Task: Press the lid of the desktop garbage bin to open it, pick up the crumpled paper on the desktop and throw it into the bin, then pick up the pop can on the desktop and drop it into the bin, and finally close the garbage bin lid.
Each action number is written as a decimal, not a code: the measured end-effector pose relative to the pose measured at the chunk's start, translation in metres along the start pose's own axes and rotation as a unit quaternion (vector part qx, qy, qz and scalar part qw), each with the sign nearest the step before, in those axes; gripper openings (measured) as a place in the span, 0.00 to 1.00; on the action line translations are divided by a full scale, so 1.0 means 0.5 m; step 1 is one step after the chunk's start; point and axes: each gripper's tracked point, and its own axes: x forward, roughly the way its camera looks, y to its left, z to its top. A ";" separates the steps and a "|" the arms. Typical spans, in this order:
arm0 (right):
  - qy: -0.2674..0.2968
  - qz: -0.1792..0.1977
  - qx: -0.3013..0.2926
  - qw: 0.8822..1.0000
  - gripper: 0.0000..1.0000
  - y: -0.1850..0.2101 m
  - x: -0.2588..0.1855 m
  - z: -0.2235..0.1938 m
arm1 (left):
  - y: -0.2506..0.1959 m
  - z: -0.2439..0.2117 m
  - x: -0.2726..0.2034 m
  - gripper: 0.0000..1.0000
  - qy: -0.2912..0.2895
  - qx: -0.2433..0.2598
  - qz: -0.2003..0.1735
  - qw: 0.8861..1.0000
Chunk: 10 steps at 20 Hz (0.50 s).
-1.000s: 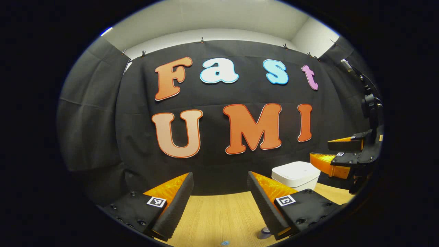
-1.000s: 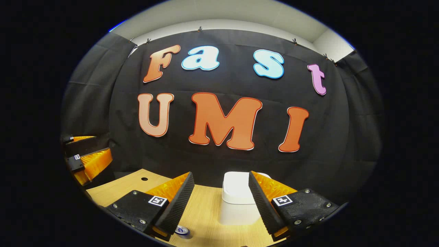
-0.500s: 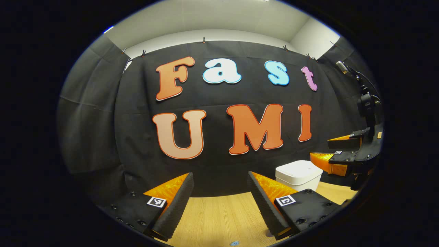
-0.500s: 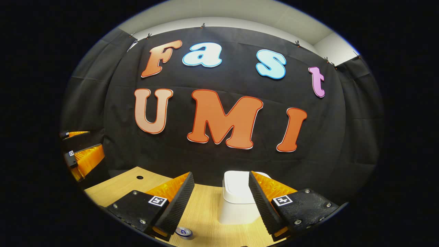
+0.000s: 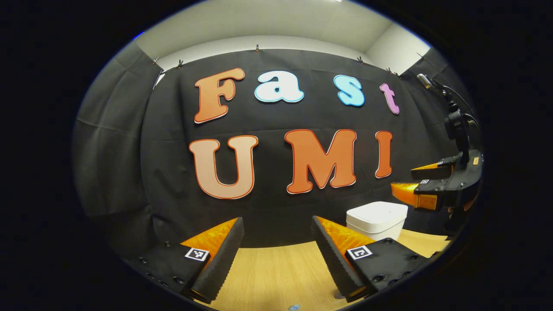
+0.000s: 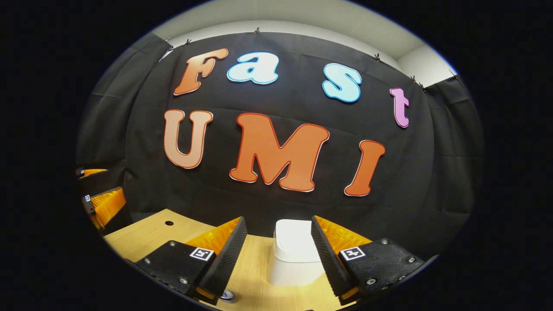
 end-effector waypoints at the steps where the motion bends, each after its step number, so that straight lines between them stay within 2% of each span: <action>1: 0.002 0.002 0.001 1.000 0.88 -0.012 0.013 -0.005 | -0.006 -0.005 0.003 1.00 0.004 0.009 0.005 1.000; 4: 0.003 0.013 0.015 1.000 0.77 -0.049 0.056 -0.012 | -0.035 -0.014 0.017 1.00 0.015 0.000 0.010 1.000; 6: 0.007 0.012 0.018 1.000 0.73 -0.080 0.089 -0.020 | -0.046 -0.015 0.026 1.00 0.016 0.005 0.020 1.000; 7: 0.009 0.010 0.017 1.000 0.67 -0.098 0.104 -0.026 | -0.051 -0.016 0.033 1.00 0.018 0.005 0.023 1.000; 8: 0.011 0.008 0.015 1.000 0.56 -0.111 0.118 -0.031 | -0.059 -0.020 0.037 1.00 0.021 0.004 0.026 0.999; 9: 0.013 0.007 0.013 1.000 0.56 -0.123 0.131 -0.038 | -0.065 -0.022 0.040 1.00 0.023 0.003 0.028 0.999; 10: 0.017 0.007 0.010 1.000 0.46 -0.136 0.144 -0.045 | -0.070 -0.025 0.042 1.00 0.025 0.003 0.032 0.999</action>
